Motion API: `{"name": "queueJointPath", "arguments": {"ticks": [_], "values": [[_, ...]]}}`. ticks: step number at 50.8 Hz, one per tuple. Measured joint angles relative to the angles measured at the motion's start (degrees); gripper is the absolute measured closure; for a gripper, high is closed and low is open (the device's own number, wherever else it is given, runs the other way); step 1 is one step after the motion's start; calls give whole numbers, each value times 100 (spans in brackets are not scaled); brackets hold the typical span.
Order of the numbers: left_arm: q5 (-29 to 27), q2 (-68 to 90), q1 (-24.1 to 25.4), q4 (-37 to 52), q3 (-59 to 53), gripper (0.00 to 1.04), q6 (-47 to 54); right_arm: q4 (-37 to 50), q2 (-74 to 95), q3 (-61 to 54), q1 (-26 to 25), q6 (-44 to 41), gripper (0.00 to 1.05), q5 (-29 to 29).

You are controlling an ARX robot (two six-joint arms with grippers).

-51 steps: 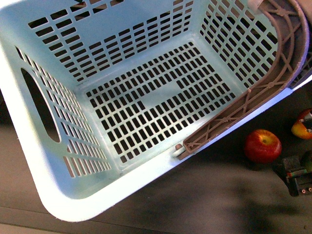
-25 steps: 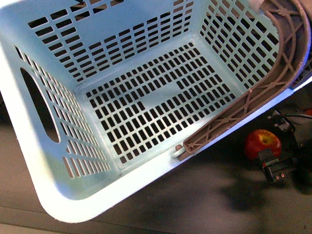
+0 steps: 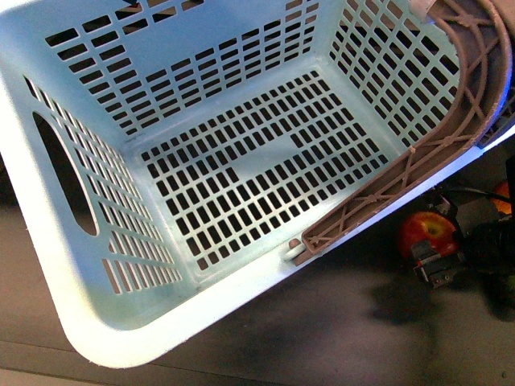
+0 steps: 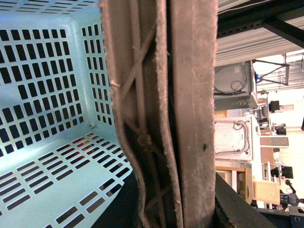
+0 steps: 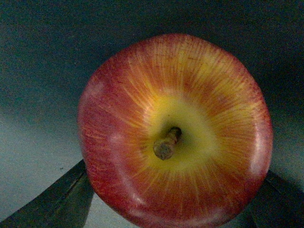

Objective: Pick apple with right arm and hold basket with left

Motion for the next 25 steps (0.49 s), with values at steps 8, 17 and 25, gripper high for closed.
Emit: {"name": "queueJointPath", "arguments": {"ticks": [8, 17, 25], "values": [[0, 0, 0, 0, 0, 86, 2, 92, -20, -26, -15, 59, 33, -4], [0, 0, 0, 0, 0, 86, 2, 367, -518, -518, -234, 118, 33, -116], [2, 0, 0, 0, 0, 86, 0, 640, -1429, -1161, -660, 330, 33, -214]]}}
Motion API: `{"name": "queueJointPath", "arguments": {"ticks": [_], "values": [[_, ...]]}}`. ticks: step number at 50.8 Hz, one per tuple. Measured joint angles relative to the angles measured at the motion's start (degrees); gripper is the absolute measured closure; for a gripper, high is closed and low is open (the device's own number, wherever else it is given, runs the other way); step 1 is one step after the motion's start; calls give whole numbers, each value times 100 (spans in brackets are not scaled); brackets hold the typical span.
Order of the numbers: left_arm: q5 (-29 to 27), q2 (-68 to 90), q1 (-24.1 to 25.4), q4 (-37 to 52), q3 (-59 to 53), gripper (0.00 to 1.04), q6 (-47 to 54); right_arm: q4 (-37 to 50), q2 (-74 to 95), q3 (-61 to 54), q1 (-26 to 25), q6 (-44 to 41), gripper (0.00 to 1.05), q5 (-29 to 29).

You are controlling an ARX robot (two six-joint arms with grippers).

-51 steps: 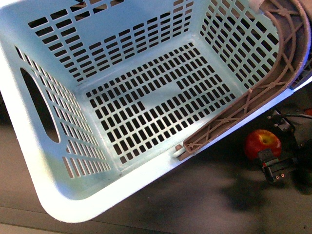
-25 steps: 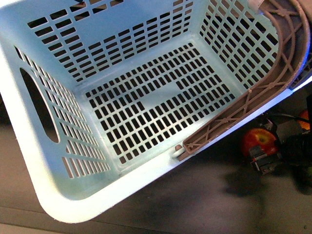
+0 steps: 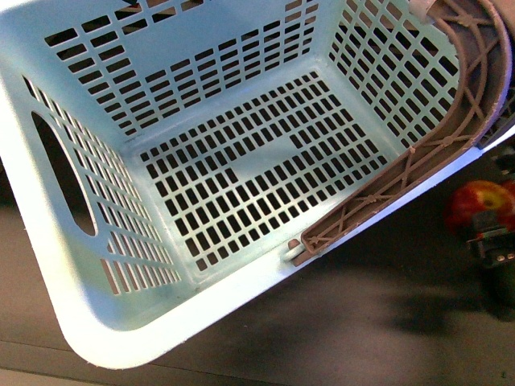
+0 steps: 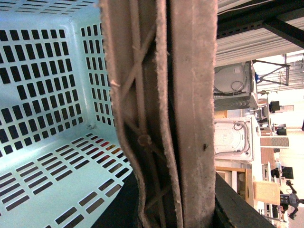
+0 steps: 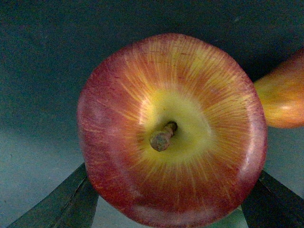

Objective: Pick apple with right arm and hold basket with left

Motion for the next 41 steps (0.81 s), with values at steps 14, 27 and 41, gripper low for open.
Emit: {"name": "queueJointPath", "arguments": {"ticks": [14, 27, 41], "values": [[0, 0, 0, 0, 0, 86, 2, -638, -3115, -874, -968, 455, 33, -494], [-2, 0, 0, 0, 0, 86, 2, -1497, -5296, -621, -496, 820, 33, -811], [-4, 0, 0, 0, 0, 86, 2, -1394, -5464, -256, 1023, 1220, 33, -326]]}}
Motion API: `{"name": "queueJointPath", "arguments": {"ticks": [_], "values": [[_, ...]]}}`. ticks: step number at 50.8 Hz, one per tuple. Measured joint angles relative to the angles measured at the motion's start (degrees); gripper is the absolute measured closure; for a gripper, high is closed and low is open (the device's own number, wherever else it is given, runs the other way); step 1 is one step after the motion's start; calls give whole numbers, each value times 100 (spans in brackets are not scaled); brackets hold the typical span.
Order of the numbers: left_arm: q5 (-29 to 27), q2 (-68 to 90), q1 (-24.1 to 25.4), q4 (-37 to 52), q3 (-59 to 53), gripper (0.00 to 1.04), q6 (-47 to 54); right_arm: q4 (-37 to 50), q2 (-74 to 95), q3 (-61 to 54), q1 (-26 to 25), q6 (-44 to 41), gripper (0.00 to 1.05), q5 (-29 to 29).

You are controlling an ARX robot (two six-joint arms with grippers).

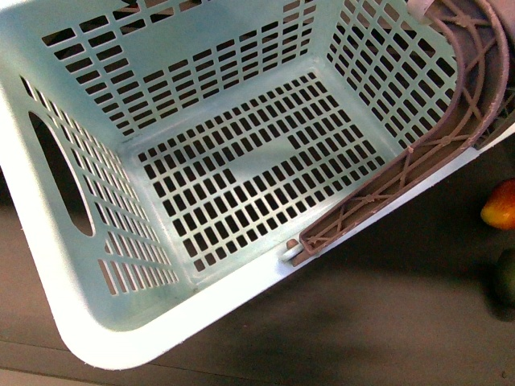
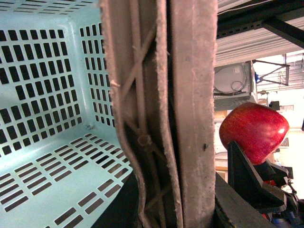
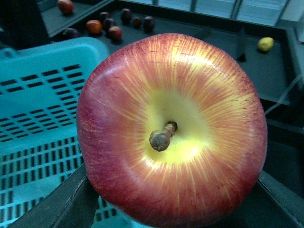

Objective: Pick apple with right arm and hold basket with left

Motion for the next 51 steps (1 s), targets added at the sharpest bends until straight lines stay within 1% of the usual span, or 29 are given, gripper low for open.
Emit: {"name": "queueJointPath", "arguments": {"ticks": [4, 11, 20, 32, 36, 40, 41, 44, 51], "values": [[-4, 2, 0, 0, 0, 86, 0, 57, 186, 90, 372, 35, 33, 140], [4, 0, 0, 0, 0, 86, 0, 146, 566, 221, 835, 61, 33, 243], [0, 0, 0, 0, 0, 86, 0, 203, 1010, 315, 1156, 74, 33, 328], [-4, 0, 0, 0, 0, 86, -4, 203, 1231, 330, 1224, 76, 33, 361], [-4, 2, 0, 0, 0, 86, -2, 201, 1231, 330, 1222, 81, 23, 361], [-4, 0, 0, 0, 0, 86, 0, 199, 1189, 332, 1200, 90, 8, 350], [-4, 2, 0, 0, 0, 86, -2, 199, 1172, 332, 1187, 101, 7, 354], [0, 0, 0, 0, 0, 86, -2, 190, 1110, 332, 1150, 107, 9, 361], [-31, 48, 0, 0, -4, 86, 57, 138, 831, 304, 1016, 236, 9, 455]]}}
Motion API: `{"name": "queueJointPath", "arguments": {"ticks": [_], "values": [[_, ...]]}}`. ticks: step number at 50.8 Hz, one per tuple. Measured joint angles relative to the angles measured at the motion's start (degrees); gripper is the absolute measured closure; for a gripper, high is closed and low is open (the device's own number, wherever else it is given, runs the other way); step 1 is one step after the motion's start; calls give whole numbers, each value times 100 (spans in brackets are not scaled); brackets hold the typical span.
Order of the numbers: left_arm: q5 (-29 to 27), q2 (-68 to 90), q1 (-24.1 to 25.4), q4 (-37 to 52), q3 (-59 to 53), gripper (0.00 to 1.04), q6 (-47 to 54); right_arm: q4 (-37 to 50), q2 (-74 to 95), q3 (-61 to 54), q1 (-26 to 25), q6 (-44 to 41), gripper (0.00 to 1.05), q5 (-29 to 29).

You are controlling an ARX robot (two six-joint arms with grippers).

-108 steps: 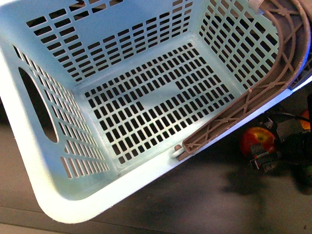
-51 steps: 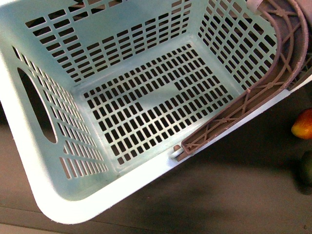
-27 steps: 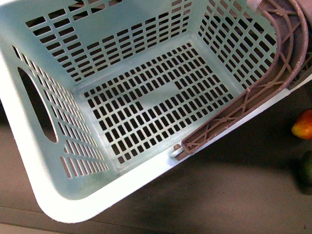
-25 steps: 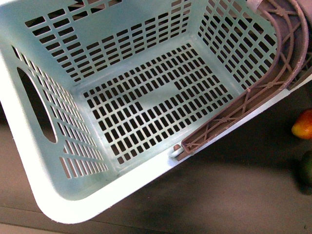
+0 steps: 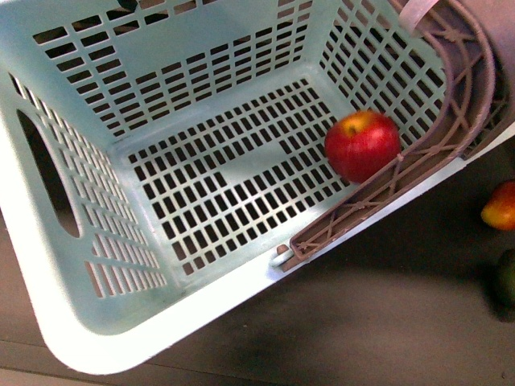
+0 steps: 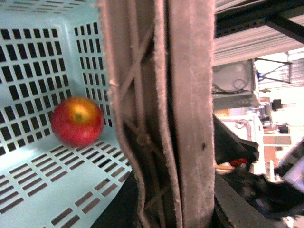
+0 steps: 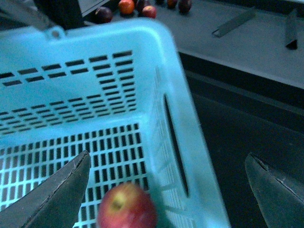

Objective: Pick apple with right arm and hold basket with left

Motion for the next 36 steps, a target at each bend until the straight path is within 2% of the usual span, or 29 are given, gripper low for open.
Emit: {"name": "queueJointPath", "arguments": {"ticks": [3, 10, 14, 21, 23, 26, 31, 36], "values": [[22, 7, 0, -2, 0, 86, -28, -20, -262, -48, -122, 74, 9, 140], [-15, 9, 4, -2, 0, 86, -22, -247, -1207, -328, -745, 68, 9, 940], [-7, 9, 7, 0, 0, 86, -17, -229, -1316, -380, -855, 55, 9, 1012], [31, 9, -9, 0, 0, 86, -17, 1080, -1443, -1054, -872, 326, 27, 994], [61, 9, -9, 0, 0, 86, -28, 1364, -1569, -1379, -892, 385, 36, 960], [76, 9, -9, 0, 0, 86, -74, 1502, -1773, -1707, -1062, 433, 46, 688], [-2, 9, 2, 0, 0, 86, -50, 1644, -2181, -2258, -1209, 472, 69, 680], [-26, 9, 7, 0, 0, 86, -37, 1674, -2402, -2546, -1213, 474, 85, 675]]}}
